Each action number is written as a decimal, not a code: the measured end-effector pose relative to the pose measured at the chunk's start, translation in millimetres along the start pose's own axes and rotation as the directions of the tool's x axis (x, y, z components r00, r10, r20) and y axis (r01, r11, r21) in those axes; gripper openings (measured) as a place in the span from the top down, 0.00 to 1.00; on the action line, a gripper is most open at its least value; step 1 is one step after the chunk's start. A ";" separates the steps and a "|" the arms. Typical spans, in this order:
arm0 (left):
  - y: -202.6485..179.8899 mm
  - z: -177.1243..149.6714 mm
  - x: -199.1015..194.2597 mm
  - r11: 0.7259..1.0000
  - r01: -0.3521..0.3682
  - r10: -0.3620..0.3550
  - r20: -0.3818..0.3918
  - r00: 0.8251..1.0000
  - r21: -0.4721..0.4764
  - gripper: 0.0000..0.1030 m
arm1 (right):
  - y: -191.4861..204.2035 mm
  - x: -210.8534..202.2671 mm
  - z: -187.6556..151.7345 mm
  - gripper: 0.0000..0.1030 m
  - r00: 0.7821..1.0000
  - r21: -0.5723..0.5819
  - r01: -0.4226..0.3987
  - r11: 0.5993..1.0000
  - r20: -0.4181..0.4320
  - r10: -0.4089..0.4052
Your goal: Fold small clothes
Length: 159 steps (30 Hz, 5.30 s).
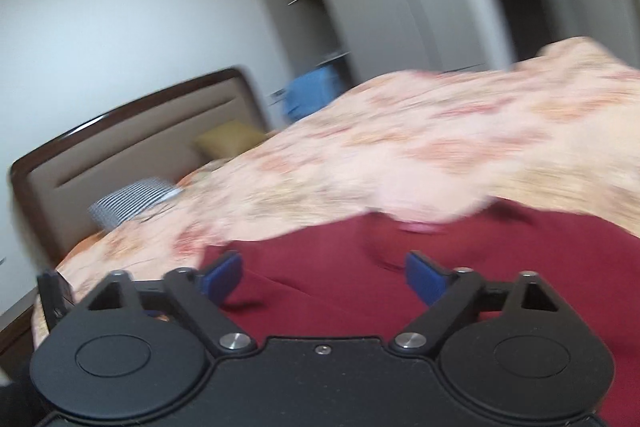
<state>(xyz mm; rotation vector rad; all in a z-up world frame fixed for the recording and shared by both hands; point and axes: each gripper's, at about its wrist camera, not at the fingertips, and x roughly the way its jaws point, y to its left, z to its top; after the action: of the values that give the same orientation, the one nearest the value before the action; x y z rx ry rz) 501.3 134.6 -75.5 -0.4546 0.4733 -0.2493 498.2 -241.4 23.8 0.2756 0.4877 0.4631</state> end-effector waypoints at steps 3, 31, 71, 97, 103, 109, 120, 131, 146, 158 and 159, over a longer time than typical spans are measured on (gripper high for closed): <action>20.2 -7.7 2.7 0.995 0.047 -0.046 0.011 0.999 -0.093 0.45 | 31.7 56.0 18.3 0.42 0.997 -0.120 -0.064 0.991 -0.045 0.059; 40.8 -17.2 12.8 0.974 0.127 -0.127 0.012 0.992 -0.189 0.94 | 110.9 204.9 14.1 0.99 0.982 -0.200 -0.012 0.980 -0.186 -0.026; 47.8 -18.2 13.1 0.962 0.162 -0.159 0.032 0.987 -0.218 0.90 | 126.9 276.9 23.7 0.98 0.962 -0.242 -0.017 0.970 -0.270 -0.050; 46.6 -19.3 -0.1 0.967 0.131 -0.112 0.097 0.989 -0.220 0.94 | -28.8 10.2 -60.1 0.41 0.931 -0.144 0.302 0.942 -0.166 -0.324; 43.9 -19.9 -5.4 0.971 0.120 -0.099 0.109 0.989 -0.208 0.94 | -20.8 14.1 -76.3 0.95 0.949 -0.141 0.250 0.958 -0.161 -0.271; 41.3 -22.4 -14.2 0.970 0.139 -0.110 0.149 0.983 -0.199 0.94 | -21.9 -7.8 -78.6 0.95 0.952 -0.132 0.266 0.955 -0.116 -0.282; 14.1 5.1 -24.8 0.997 0.021 -0.012 0.123 0.992 -0.075 0.72 | -26.6 -22.5 -101.5 0.43 0.970 -0.103 0.235 0.967 -0.035 -0.239; -71.8 18.9 67.7 0.934 -0.118 0.146 -0.060 0.987 0.336 0.52 | -27.5 -22.7 -111.8 0.17 0.978 -0.102 0.205 0.973 -0.005 -0.206; -55.8 26.5 51.2 0.968 -0.185 0.193 -0.032 0.981 0.167 0.15 | -32.1 -20.0 -115.5 0.04 0.985 -0.092 0.170 0.981 -0.006 -0.171; -72.6 -13.6 -78.0 0.976 -0.164 0.176 -0.079 0.981 0.145 0.00 | -10.1 -91.3 -121.1 0.01 0.980 -0.059 0.198 0.978 -0.009 -0.199; -74.9 -20.2 -88.6 0.975 -0.161 0.176 -0.092 0.980 0.152 0.00 | -3.9 -102.7 -126.1 0.01 0.979 -0.083 0.204 0.976 -0.014 -0.205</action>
<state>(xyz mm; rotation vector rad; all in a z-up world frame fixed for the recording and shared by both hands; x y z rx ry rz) 405.6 91.5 -22.2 -0.2594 0.5895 -0.1422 355.1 -276.6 -45.3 0.1403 0.5122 0.2844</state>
